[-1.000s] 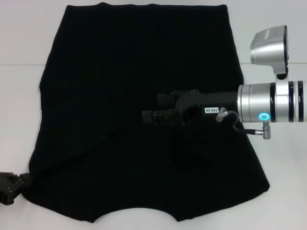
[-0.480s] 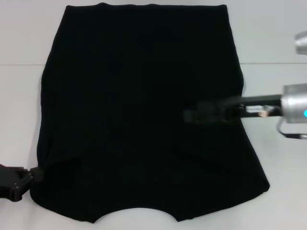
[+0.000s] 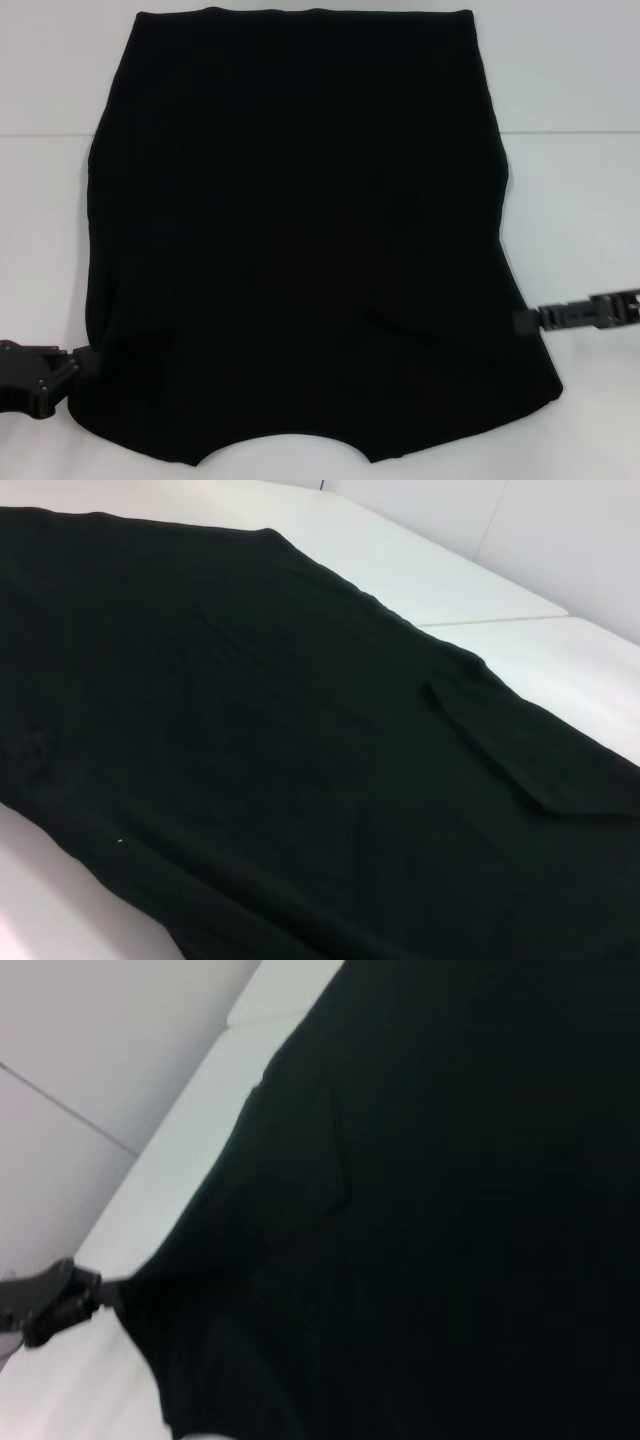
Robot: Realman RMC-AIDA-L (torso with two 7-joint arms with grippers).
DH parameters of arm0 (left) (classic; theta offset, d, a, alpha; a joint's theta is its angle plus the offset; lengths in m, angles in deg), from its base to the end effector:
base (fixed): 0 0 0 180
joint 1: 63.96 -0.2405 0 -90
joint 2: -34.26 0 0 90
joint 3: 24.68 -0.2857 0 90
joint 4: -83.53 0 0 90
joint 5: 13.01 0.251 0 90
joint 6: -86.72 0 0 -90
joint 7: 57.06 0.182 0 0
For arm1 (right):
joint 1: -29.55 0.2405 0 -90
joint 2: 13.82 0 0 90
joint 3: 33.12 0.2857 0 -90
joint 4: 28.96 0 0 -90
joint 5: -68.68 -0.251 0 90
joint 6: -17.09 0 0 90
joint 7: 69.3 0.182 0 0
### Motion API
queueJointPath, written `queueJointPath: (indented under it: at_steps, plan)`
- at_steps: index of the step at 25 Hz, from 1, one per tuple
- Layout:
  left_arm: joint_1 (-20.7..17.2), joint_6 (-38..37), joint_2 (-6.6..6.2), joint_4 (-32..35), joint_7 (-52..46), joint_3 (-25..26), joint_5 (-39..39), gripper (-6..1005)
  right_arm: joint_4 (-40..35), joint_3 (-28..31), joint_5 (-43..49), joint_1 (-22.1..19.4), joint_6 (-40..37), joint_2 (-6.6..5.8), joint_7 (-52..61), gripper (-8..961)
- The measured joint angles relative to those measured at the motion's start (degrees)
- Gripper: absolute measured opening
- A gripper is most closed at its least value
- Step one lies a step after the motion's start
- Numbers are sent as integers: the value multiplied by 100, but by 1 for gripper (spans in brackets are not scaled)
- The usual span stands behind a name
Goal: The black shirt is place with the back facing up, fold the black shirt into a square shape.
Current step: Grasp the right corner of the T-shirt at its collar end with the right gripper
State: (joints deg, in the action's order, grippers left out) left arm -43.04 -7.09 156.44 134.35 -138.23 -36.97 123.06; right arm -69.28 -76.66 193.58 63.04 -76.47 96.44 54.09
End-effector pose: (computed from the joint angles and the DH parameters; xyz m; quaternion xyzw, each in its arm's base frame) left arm -0.4101 0.3119 0.0161 -0.8841 -0.3562 -0.1667 0.2524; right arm 0.3169 0.4019 0.0103 -0.8526 0.5051 0.1234 0.0529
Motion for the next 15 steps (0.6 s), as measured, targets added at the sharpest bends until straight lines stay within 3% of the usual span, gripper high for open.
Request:
queueJointPath:
  at_steps: [8,15]
  plan:
    - [9,48,2,-30,28,-3,-2,3,-71,793,930,-171,-333,-67,2,923]
    - [8,56,12,-42,56,0,-72,2,3,838,1289,-135,-86,-28,110,913]
